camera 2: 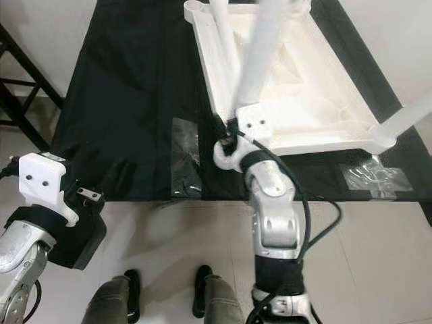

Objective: Building children table

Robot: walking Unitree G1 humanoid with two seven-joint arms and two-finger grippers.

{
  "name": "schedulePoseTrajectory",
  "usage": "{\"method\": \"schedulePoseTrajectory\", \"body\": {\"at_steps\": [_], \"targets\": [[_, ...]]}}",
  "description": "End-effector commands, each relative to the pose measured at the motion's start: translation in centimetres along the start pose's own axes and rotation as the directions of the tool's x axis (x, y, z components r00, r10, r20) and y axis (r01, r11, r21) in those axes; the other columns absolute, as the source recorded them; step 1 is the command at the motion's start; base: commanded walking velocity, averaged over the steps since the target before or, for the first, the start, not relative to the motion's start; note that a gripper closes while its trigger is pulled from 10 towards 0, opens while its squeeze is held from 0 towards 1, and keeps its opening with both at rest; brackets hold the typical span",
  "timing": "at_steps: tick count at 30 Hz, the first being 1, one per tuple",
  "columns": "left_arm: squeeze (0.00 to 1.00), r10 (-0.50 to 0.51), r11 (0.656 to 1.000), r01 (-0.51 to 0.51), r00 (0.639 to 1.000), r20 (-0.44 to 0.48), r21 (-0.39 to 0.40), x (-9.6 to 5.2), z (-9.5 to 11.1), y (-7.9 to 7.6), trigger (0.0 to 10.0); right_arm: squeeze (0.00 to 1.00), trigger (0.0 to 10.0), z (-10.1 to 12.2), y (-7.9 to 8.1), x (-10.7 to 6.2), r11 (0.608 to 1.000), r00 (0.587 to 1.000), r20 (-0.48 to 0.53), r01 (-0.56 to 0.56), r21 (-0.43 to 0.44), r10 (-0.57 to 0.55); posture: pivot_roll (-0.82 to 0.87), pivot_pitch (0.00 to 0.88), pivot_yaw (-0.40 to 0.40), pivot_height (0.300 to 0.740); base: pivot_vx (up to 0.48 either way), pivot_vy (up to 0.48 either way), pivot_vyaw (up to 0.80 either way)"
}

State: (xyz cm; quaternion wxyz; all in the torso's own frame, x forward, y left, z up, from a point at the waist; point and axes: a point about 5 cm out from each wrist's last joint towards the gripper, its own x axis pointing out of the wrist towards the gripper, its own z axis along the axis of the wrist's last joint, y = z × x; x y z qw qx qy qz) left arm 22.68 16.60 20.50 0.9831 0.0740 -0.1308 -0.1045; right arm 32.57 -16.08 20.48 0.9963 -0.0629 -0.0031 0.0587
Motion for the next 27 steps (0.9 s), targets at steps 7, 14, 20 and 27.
{"method": "schedulePoseTrajectory", "body": {"at_steps": [7, 14, 20, 27], "targets": [[0.0, -0.02, 0.999, 0.019, 1.0, -0.015, -0.037, 0.0, -0.5, -0.7, 10.0, 0.0, 10.0, 3.9, -0.3, 2.2, 0.937, 0.926, 0.154, -0.35, 0.008, 0.345, 0.14, 0.337, -0.145, 0.74, 0.0, 0.0, 0.0], [0.0, -0.014, 0.999, 0.013, 1.0, -0.013, -0.035, 0.0, -0.4, -0.7, 10.0, 0.0, 10.0, 6.0, -0.3, 3.1, 0.831, 0.812, 0.177, -0.542, -0.128, 0.557, 0.15, 0.339, -0.151, 0.74, 0.0, 0.0, 0.0], [0.0, -0.008, 0.999, 0.007, 1.0, -0.01, -0.032, -0.1, -0.2, -0.7, 10.0, 0.0, 10.0, 7.3, 0.1, 3.1, 0.63, 0.622, 0.13, -0.726, -0.275, 0.772, 0.16, 0.343, -0.155, 0.74, 0.0, 0.0, 0.0], [0.0, 0.0, 1.0, 0.0, 1.0, -0.012, -0.026, -0.2, -0.2, -0.6, 10.0, 0.0, 8.4, 7.3, -0.5, 4.9, 0.585, 0.591, 0.078, -0.755, -0.296, 0.803, 0.17, 0.351, -0.154, 0.74, 0.0, 0.0, 0.0]]}}
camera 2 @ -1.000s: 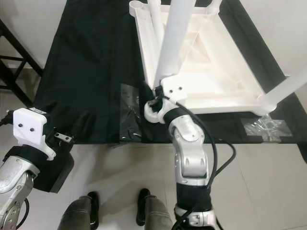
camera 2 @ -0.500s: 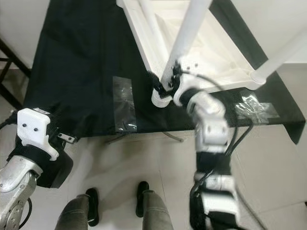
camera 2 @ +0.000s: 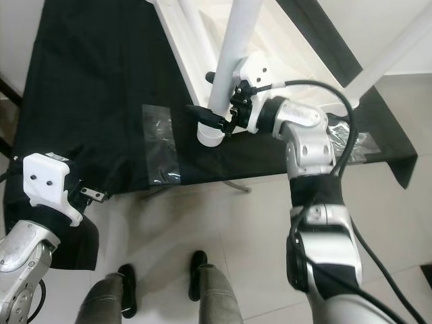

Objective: Building children table

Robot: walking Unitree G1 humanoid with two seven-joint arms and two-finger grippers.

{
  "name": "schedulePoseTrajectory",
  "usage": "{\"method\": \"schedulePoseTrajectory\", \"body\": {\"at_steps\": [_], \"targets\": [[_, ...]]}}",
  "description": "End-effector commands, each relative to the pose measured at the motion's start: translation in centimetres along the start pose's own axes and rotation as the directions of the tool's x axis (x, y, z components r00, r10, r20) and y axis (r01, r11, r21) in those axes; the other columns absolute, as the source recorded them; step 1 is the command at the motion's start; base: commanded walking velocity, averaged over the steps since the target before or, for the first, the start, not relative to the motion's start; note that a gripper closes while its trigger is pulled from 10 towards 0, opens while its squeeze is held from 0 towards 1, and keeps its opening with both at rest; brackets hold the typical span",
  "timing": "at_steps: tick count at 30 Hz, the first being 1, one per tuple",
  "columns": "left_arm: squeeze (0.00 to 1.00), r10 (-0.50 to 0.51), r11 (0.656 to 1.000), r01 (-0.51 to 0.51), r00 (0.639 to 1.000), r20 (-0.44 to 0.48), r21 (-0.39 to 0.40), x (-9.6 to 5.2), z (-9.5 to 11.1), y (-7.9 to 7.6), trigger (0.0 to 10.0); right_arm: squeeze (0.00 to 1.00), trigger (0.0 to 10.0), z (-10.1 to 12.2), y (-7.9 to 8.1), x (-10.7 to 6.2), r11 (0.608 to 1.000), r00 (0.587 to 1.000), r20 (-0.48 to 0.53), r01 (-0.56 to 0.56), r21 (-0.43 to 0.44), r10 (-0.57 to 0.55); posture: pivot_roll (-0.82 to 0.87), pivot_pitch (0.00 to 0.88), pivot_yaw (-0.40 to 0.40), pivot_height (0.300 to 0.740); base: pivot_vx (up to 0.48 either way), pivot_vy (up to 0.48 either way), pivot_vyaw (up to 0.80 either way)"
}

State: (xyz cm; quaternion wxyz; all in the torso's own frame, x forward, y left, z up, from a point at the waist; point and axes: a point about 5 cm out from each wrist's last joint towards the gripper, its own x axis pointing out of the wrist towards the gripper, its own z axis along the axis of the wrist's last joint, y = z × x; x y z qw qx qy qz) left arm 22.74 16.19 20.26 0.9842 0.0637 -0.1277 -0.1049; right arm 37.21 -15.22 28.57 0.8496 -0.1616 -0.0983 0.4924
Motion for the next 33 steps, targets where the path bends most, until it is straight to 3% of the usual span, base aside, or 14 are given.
{"method": "schedulePoseTrajectory", "body": {"at_steps": [1, 2, 3, 4, 18, 20, 21, 22, 23, 24, 26, 27, 29, 33], "targets": [[0.0, 0.001, 1.0, -0.001, 1.0, -0.009, -0.002, -0.4, 0.0, -0.2, 10.0, 0.0, 4.6, -1.0, 0.2, 0.5, 1.0, 0.999, -0.036, -0.013, 0.006, 0.013, 0.17, 0.351, -0.154, 0.74, 0.0, 0.0, 0.0], [0.0, 0.005, 1.0, -0.005, 1.0, -0.011, 0.003, -0.4, 0.0, -0.1, 10.0, 0.0, 2.1, -1.2, 0.2, 0.6, 1.0, 0.999, -0.043, -0.016, 0.005, 0.016, 0.17, 0.352, -0.154, 0.74, 0.0, 0.0, 0.0], [0.0, 0.005, 1.0, -0.005, 1.0, -0.011, 0.003, -0.4, 0.0, -0.1, 10.0, 0.0, 2.1, -1.2, 0.2, 0.6, 1.0, 0.999, -0.043, -0.016, 0.005, 0.016, 0.17, 0.352, -0.154, 0.74, 0.0, 0.0, 0.0], [0.0, 0.007, 1.0, -0.007, 1.0, -0.012, 0.005, -0.4, 0.0, -0.1, 10.0, 0.0, 0.0, -1.3, 0.2, 0.7, 1.0, 0.999, -0.047, -0.02, 0.004, 0.02, 0.18, 0.353, -0.154, 0.74, 0.0, 0.0, 0.0], [0.0, 0.018, 1.0, -0.018, 1.0, -0.018, 0.014, -0.5, 0.0, 0.0, 10.0, 0.0, 0.0, -4.0, 0.5, -0.9, 0.998, 0.998, -0.059, -0.024, 0.06, 0.028, 0.17, 0.343, -0.147, 0.74, 0.0, 0.0, 0.0], [0.0, 0.018, 1.0, -0.017, 1.0, -0.02, 0.014, -0.5, -0.1, 0.1, 10.0, 0.0, 0.0, -4.4, 0.3, -1.2, 0.989, 0.993, -0.058, 0.112, 0.097, -0.106, 0.15, 0.342, -0.147, 0.74, 0.0, 0.0, 0.0], [0.0, 0.018, 1.0, -0.017, 1.0, -0.02, 0.014, -0.5, -0.1, 0.1, 10.0, 0.0, 0.0, -4.4, 0.3, -1.2, 0.989, 0.993, -0.058, 0.112, 0.097, -0.106, 0.15, 0.342, -0.147, 0.74, 0.0, 0.0, 0.0], [0.0, 0.017, 1.0, -0.016, 1.0, -0.021, 0.013, -0.6, -0.1, 0.1, 10.0, 0.0, 0.0, -4.7, 0.3, -1.1, 0.964, 0.969, -0.063, 0.244, 0.109, -0.238, 0.15, 0.344, -0.148, 0.74, 0.0, 0.0, 0.0], [0.0, 0.017, 1.0, -0.016, 1.0, -0.021, 0.013, -0.6, -0.1, 0.1, 10.0, 0.0, 0.0, -4.7, 0.3, -1.1, 0.964, 0.969, -0.063, 0.244, 0.109, -0.238, 0.15, 0.344, -0.148, 0.74, 0.0, 0.0, 0.0], [0.0, 0.014, 1.0, -0.014, 1.0, -0.025, 0.014, -0.6, -0.2, 0.1, 10.0, 0.0, 0.0, -5.0, 0.0, -1.0, 0.831, 0.839, -0.084, 0.544, 0.116, -0.538, 0.15, 0.345, -0.143, 0.74, 0.0, 0.0, 0.0], [0.0, 0.012, 1.0, -0.012, 0.999, -0.03, 0.007, -0.6, -0.2, 0.2, 10.0, 0.0, 0.0, -6.5, 4.8, -0.3, 0.681, 0.693, -0.204, 0.72, 0.136, -0.692, 0.13, 0.35, -0.143, 0.74, 0.0, 0.0, 0.0], [0.0, 0.01, 1.0, -0.01, 0.999, -0.032, 0.009, -0.5, -0.2, 0.2, 10.0, 0.0, 0.0, -6.7, 7.3, 0.2, 0.676, 0.69, -0.223, 0.722, 0.148, -0.689, 0.14, 0.355, -0.132, 0.74, 0.0, 0.0, 0.0], [0.0, 0.009, 1.0, -0.008, 0.999, -0.031, 0.01, -0.4, -0.2, 0.3, 10.0, 0.0, 0.0, -6.9, 9.7, 1.1, 0.693, 0.713, -0.234, 0.699, 0.173, -0.661, 0.13, 0.349, -0.129, 0.74, 0.0, 0.0, 0.0], [0.0, 0.006, 1.0, -0.006, 1.0, -0.026, 0.01, -0.3, -0.1, 0.3, 10.0, 0.0, 0.0, -7.2, 9.9, 1.4, 0.674, 0.696, -0.252, 0.716, 0.181, -0.672, 0.14, 0.346, -0.127, 0.74, 0.0, 0.0, 0.0]]}}
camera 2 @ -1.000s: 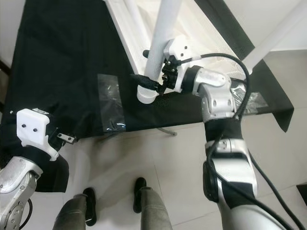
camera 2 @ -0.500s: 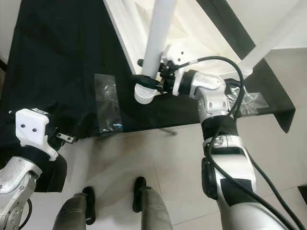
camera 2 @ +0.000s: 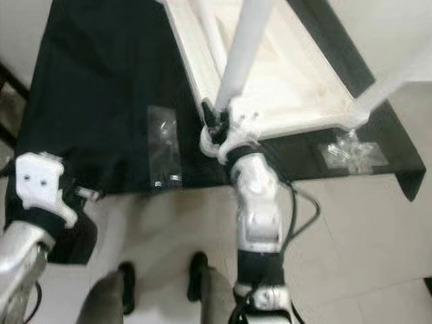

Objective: Building children table

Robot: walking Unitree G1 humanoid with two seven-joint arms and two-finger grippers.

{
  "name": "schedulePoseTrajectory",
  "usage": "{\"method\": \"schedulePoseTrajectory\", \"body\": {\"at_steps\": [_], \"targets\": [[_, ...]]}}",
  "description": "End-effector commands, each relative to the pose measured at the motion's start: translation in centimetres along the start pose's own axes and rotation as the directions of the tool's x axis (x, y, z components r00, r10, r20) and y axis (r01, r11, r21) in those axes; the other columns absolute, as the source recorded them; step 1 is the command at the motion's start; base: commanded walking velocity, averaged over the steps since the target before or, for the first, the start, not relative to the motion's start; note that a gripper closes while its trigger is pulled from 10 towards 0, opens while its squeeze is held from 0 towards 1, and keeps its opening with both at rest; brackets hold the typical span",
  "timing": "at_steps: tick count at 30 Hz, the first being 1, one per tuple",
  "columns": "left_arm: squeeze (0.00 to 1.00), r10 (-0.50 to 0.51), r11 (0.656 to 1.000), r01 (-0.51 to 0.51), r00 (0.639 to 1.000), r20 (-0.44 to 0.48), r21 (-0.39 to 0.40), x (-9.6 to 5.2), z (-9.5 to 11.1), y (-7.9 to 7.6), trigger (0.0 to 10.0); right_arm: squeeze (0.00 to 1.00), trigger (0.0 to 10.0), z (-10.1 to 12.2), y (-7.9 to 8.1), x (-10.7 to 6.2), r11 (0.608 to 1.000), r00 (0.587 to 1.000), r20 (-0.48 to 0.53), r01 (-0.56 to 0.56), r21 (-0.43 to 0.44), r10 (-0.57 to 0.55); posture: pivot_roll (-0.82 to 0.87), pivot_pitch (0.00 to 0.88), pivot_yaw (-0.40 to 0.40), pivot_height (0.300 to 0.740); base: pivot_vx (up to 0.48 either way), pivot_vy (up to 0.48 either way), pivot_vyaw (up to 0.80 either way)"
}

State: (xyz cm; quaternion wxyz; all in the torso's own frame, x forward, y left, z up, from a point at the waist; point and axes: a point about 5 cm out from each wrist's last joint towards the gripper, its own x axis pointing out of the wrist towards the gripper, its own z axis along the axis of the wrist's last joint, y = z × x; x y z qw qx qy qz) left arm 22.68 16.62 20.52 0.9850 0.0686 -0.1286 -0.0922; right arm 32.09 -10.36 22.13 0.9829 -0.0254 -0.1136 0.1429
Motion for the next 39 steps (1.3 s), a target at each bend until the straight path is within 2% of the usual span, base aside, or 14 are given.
{"method": "schedulePoseTrajectory", "body": {"at_steps": [1, 5, 6, 9, 10, 11, 12, 24, 25, 27, 28, 33, 35, 39], "targets": [[0.0, -0.018, 1.0, 0.018, 1.0, -0.025, -0.003, -0.2, -0.4, -0.2, 10.0, 0.0, 0.0, -3.9, 0.0, -0.8, 1.0, 0.98, -0.198, 0.03, -0.001, -0.03, 0.14, 0.346, -0.127, 0.74, 0.0, 0.0, 0.0], [0.0, -0.02, 1.0, 0.02, 1.0, -0.022, -0.003, 0.0, -0.4, -0.1, 10.0, 0.0, 0.0, -2.7, -0.8, 0.7, 0.998, 0.982, -0.174, 0.066, -0.017, -0.068, 0.13, 0.34, -0.129, 0.74, 0.0, 0.0, 0.0], [0.0, -0.023, 1.0, 0.023, 1.0, -0.022, -0.003, 0.0, -0.4, -0.1, 10.0, 0.0, 10.0, -2.4, -0.9, 1.1, 0.997, 0.98, -0.181, 0.075, -0.023, -0.078, 0.13, 0.338, -0.127, 0.74, 0.0, 0.0, 0.0], [0.0, -0.025, 1.0, 0.025, 0.999, -0.022, -0.004, 0.1, -0.4, -0.1, 10.0, 0.0, 10.0, -2.2, -0.9, 1.3, 0.997, 0.979, -0.187, 0.079, -0.023, -0.082, 0.13, 0.335, -0.121, 0.74, 0.0, 0.0, 0.0], [0.0, -0.026, 1.0, 0.026, 0.999, -0.023, -0.003, 0.1, -0.5, -0.1, 10.0, 0.12, 10.0, -1.6, -1.0, 1.4, 0.995, 0.978, -0.183, 0.097, -0.025, -0.1, 0.14, 0.332, -0.114, 0.74, 0.0, 0.0, 0.0], [0.0, -0.026, 1.0, 0.026, 0.999, -0.023, -0.003, 0.1, -0.5, -0.1, 10.0, 0.12, 10.0, -1.6, -1.0, 1.4, 0.995, 0.978, -0.183, 0.097, -0.025, -0.1, 0.14, 0.332, -0.114, 0.74, 0.0, 0.0, 0.0], [0.0, -0.027, 1.0, 0.027, 0.999, -0.023, -0.002, 0.1, -0.5, 0.0, 10.0, 1.0, 10.0, -1.1, -1.3, 1.5, 0.993, 0.978, -0.173, 0.113, -0.02, -0.114, 0.14, 0.331, -0.112, 0.74, 0.0, 0.0, 0.0], [0.0, -0.01, 1.0, 0.011, 1.0, -0.026, 0.001, 0.1, -0.4, 0.2, 10.0, 0.93, 10.0, 0.9, -3.1, 2.2, 0.989, 0.986, -0.078, 0.146, -0.01, -0.146, 0.14, 0.334, -0.12, 0.74, 0.0, 0.0, 0.0], [0.0, -0.01, 1.0, 0.01, 1.0, -0.027, -0.001, 0.2, -0.4, 0.1, 10.0, 0.16, 10.0, 1.0, -2.8, 2.2, 0.992, 0.99, -0.07, 0.124, 0.0, -0.124, 0.14, 0.333, -0.121, 0.74, 0.0, 0.0, 0.0], [0.0, -0.01, 1.0, 0.01, 1.0, -0.027, -0.002, 0.2, -0.5, 0.1, 10.0, 0.16, 10.0, 1.1, -2.6, 2.3, 0.994, 0.992, -0.066, 0.11, 0.006, -0.109, 0.14, 0.333, -0.121, 0.74, 0.0, 0.0, 0.0], [0.0, -0.01, 1.0, 0.01, 1.0, -0.027, -0.003, 0.2, -0.5, 0.1, 10.0, 0.0, 10.0, 1.1, -2.2, 2.3, 0.997, 0.995, -0.059, 0.08, 0.019, -0.079, 0.13, 0.333, -0.122, 0.74, 0.0, 0.0, 0.0], [0.0, -0.008, 1.0, 0.008, 1.0, -0.027, -0.01, 0.3, -0.5, 0.0, 10.0, 0.0, 10.0, 1.9, -0.9, 2.8, 0.997, 0.997, -0.005, -0.077, 0.01, 0.077, 0.14, 0.331, -0.121, 0.74, 0.0, 0.0, 0.0], [0.0, -0.007, 1.0, 0.007, 1.0, -0.025, -0.012, 0.4, -0.5, 0.0, 10.0, 0.0, 10.0, 2.5, 0.3, 3.5, 0.959, 0.959, 0.036, -0.281, -0.041, 0.282, 0.14, 0.328, -0.114, 0.74, 0.0, 0.0, 0.0], [0.0, -0.009, 1.0, 0.008, 1.0, -0.021, -0.013, 0.4, -0.4, 0.0, 10.0, 0.0, 10.0, 3.5, 0.1, 4.9, 0.888, 0.891, 0.047, -0.444, -0.121, 0.452, 0.14, 0.334, -0.116, 0.74, 0.0, 0.0, 0.0]]}}
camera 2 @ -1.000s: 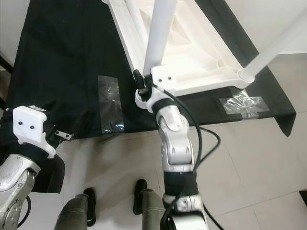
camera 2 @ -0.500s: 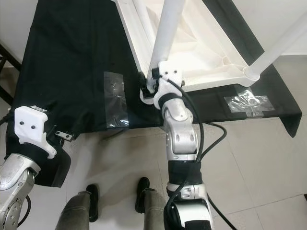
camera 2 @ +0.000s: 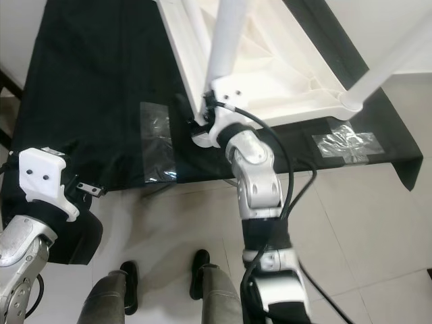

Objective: Building children table

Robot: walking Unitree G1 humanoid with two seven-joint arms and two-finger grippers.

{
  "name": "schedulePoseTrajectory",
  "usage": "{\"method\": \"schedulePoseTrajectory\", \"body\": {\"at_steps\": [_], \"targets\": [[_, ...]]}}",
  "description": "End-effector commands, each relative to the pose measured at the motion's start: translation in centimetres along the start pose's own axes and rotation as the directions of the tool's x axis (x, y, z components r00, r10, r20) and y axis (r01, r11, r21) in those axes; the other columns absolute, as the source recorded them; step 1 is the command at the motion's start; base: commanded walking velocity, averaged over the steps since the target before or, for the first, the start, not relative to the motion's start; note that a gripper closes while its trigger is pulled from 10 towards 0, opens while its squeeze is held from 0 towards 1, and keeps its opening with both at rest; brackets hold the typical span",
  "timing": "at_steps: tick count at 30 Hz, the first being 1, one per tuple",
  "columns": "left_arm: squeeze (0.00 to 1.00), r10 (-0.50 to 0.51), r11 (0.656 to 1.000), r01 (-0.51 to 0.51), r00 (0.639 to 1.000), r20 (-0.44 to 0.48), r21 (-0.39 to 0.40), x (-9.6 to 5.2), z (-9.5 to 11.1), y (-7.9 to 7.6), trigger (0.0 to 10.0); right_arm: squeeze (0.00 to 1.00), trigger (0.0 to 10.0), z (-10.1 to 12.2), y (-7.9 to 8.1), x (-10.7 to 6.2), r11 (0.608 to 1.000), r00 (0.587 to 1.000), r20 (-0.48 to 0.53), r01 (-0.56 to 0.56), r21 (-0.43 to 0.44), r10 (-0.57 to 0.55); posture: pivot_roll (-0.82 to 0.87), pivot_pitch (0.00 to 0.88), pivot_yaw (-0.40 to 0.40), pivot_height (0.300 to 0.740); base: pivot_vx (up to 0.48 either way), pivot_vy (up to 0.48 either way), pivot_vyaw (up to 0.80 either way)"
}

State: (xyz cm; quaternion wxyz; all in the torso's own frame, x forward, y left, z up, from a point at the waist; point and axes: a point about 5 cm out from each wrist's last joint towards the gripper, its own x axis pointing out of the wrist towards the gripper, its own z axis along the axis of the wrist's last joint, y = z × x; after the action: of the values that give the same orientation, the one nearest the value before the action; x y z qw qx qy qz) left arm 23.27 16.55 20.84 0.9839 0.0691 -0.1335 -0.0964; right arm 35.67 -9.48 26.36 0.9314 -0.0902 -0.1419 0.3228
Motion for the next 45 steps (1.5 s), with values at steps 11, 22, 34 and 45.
{"method": "schedulePoseTrajectory", "body": {"at_steps": [11, 22, 34, 45], "targets": [[0.0, -0.005, 1.0, 0.005, 0.999, -0.051, -0.013, -1.2, -0.3, -0.2, 10.0, 0.0, 10.0, 2.4, -2.5, 2.0, 0.925, 0.929, 0.0, -0.369, -0.09, 0.37, 0.17, 0.374, -0.115, 0.74, 0.0, 0.0, 0.0], [0.0, -0.006, 1.0, 0.006, 0.997, -0.074, -0.009, -1.8, -0.3, -0.2, 10.0, 0.0, 0.0, 1.5, -2.5, 1.6, 0.785, 0.786, -0.008, -0.618, -0.044, 0.619, 0.19, 0.393, -0.11, 0.74, 0.0, 0.0, 0.0], [0.0, -0.005, 1.0, 0.004, 0.997, -0.077, -0.011, -1.9, -0.2, -0.2, 10.0, 0.0, 0.0, 1.0, -3.9, 0.7, 0.796, 0.797, -0.007, -0.604, -0.033, 0.604, 0.17, 0.38, -0.112, 0.74, 0.0, 0.0, 0.0], [0.0, -0.011, 0.999, 0.009, 0.997, -0.079, -0.034, -1.7, -0.3, 0.1, 10.0, 0.0, 0.0, -6.7, 3.2, -5.9, 0.929, 0.922, -0.211, 0.353, 0.113, -0.325, 0.13, 0.397, -0.104, 0.74, 0.0, 0.0, 0.0]]}}
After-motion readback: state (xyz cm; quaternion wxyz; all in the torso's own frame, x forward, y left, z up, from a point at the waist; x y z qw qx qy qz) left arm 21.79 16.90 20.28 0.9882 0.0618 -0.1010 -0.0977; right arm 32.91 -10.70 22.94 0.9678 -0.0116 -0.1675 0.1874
